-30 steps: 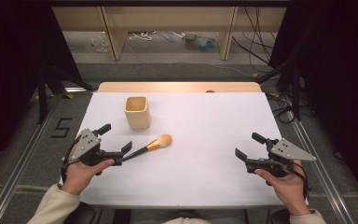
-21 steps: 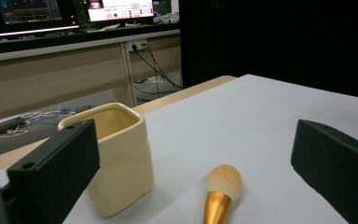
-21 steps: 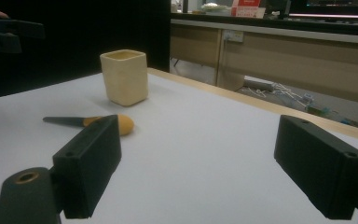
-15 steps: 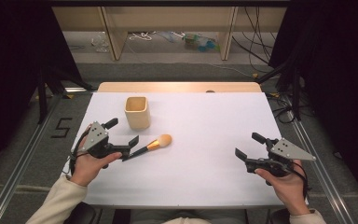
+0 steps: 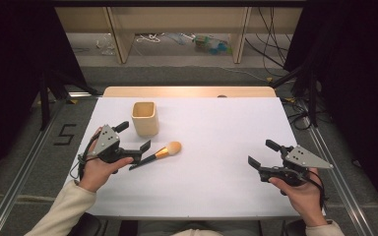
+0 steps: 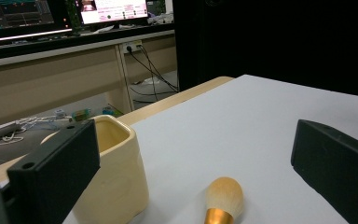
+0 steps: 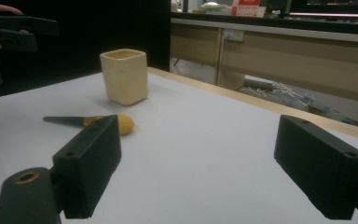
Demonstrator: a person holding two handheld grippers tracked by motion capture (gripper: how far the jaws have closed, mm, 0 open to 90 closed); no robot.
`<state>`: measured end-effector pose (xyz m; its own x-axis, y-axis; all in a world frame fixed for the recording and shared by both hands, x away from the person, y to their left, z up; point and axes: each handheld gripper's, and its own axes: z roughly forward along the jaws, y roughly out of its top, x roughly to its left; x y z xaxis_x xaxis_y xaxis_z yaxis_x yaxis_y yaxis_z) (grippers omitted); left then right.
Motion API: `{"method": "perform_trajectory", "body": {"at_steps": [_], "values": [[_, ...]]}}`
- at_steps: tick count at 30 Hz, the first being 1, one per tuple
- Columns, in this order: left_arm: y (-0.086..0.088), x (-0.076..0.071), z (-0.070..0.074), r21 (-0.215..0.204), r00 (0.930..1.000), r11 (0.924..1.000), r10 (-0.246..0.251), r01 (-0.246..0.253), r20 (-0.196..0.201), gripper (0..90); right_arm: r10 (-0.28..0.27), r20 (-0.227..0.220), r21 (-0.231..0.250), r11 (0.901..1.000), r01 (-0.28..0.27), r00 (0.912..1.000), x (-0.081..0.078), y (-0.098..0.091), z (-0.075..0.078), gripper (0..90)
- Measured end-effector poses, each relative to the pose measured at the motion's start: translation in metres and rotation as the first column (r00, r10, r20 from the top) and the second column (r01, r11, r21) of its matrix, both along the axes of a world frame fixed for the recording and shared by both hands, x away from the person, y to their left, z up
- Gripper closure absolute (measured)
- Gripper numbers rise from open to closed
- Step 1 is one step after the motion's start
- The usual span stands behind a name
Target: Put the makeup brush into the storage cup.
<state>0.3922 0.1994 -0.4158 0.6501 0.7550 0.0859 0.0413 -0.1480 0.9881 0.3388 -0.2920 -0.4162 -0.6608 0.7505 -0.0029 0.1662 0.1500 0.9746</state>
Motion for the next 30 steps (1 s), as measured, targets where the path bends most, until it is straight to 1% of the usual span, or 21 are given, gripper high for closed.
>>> {"method": "perform_trajectory", "body": {"at_steps": [2, 3, 6, 7, 10, 11, 13, 16, 19, 21, 22, 23, 24, 25, 26, 27, 28, 29, 30], "values": [[-0.001, 0.001, 0.0, 0.003, 1.0, 1.0, -0.002, 0.002, 0.001, 0.6, -0.003, 0.01, 0.007, 1.0, 0.003, 0.9999, 0.0, 0.0, 0.0, 15.8], [-0.002, 0.002, 0.0, 0.001, 1.0, 1.0, -0.002, 0.002, 0.0, 0.6, 0.001, -0.001, 0.0, 1.0, -0.001, 1.0, 0.0, 0.0, 0.0, 15.8], [-0.005, 0.003, 0.001, 0.003, 1.0, 1.0, -0.006, 0.006, 0.0, 0.6, 0.0, 0.003, 0.005, 1.0, 0.0, 1.0, 0.0, 0.0, 0.0, 15.8], [-0.006, 0.004, 0.001, 0.005, 1.0, 1.0, -0.006, 0.006, 0.002, 0.6, -0.004, 0.016, 0.013, 0.9999, 0.003, 0.9999, 0.0, 0.001, 0.0, 15.8], [-0.008, 0.006, 0.002, 0.009, 0.9999, 0.9999, -0.012, 0.012, 0.004, 0.6, -0.006, 0.018, 0.013, 0.9999, 0.006, 0.9998, 0.001, 0.001, -0.001, 15.8], [-0.01, 0.007, 0.002, 0.009, 0.9999, 0.9999, -0.012, 0.012, 0.005, 0.7, 0.005, -0.004, -0.003, 1.0, -0.005, 1.0, 0.0, 0.0, 0.0, 15.8], [-0.011, 0.009, 0.003, 0.013, 0.9999, 0.9998, -0.014, 0.014, 0.006, 0.7, 0.008, 0.01, 0.023, 0.9997, -0.008, 0.9999, 0.001, 0.001, -0.001, 15.8], [-0.014, 0.011, 0.004, 0.008, 0.9999, 0.9999, -0.014, 0.014, 0.007, 0.7, 0.009, 0.009, 0.022, 0.9997, -0.009, 0.9999, 0.001, 0.001, -0.001, 15.8], [-0.016, 0.013, 0.005, 0.012, 0.9998, 0.9998, -0.016, 0.016, 0.01, 0.7, 0.01, 0.01, 0.022, 0.9997, -0.01, 0.9999, 0.001, 0.001, -0.001, 15.8], [-0.018, 0.014, 0.006, 0.011, 0.9998, 0.9998, -0.017, 0.017, 0.013, 0.7, -0.001, 0.016, 0.015, 0.9999, 0.001, 0.9999, 0.001, 0.001, -0.001, 15.8], [-0.018, 0.015, 0.007, 0.01, 0.9998, 0.9998, -0.016, 0.016, 0.012, 0.7, 0.008, 0.012, 0.025, 0.9997, -0.008, 0.9999, 0.001, 0.001, -0.001, 15.8], [-0.019, 0.015, 0.006, 0.003, 0.9999, 0.9999, -0.01, 0.01, -0.01, 0.7, 0.0, 0.015, 0.015, 0.9999, 0.0, 0.9999, 0.001, 0.001, -0.001, 15.8], [-0.019, 0.018, 0.007, 0.011, 0.9997, 0.9998, -0.019, 0.019, 0.014, 0.7, 0.0, 0.015, 0.015, 0.9999, 0.0, 0.9999, 0.001, 0.001, -0.001, 15.8], [-0.02, 0.018, 0.008, 0.014, 0.9998, 0.9998, -0.016, 0.016, 0.013, 0.7, 0.008, 0.012, 0.025, 0.9996, -0.009, 0.9999, 0.001, 0.002, -0.001, 15.8], [-0.021, 0.02, 0.008, 0.012, 0.9998, 0.9998, -0.017, 0.017, 0.014, 0.7, -0.001, 0.014, 0.012, 0.9999, 0.001, 0.9999, 0.001, 0.001, 0.0, 15.8], [-0.022, 0.021, 0.008, 0.007, 0.9998, 0.9999, -0.016, 0.016, 0.012, 0.7, -0.002, 0.017, 0.013, 0.9999, 0.002, 0.9999, 0.001, 0.001, -0.001, 15.8], [-0.024, 0.022, 0.009, 0.004, 0.9999, 0.9999, -0.014, 0.014, -0.003, 0.7, -0.001, 0.015, 0.013, 0.9999, 0.0, 0.9999, 0.001, 0.001, -0.001, 15.8], [-0.024, 0.022, 0.009, 0.004, 0.9999, 0.9999, -0.014, 0.014, -0.003, 0.7, -0.001, 0.015, 0.013, 0.9999, 0.0, 0.9999, 0.001, 0.001, -0.001, 15.8], [-0.025, 0.024, 0.01, 0.011, 0.9997, 0.9998, -0.019, 0.019, 0.016, 0.7, 0.0, 0.015, 0.013, 0.9999, 0.0, 0.9999, 0.001, 0.001, -0.001, 15.8]]}}
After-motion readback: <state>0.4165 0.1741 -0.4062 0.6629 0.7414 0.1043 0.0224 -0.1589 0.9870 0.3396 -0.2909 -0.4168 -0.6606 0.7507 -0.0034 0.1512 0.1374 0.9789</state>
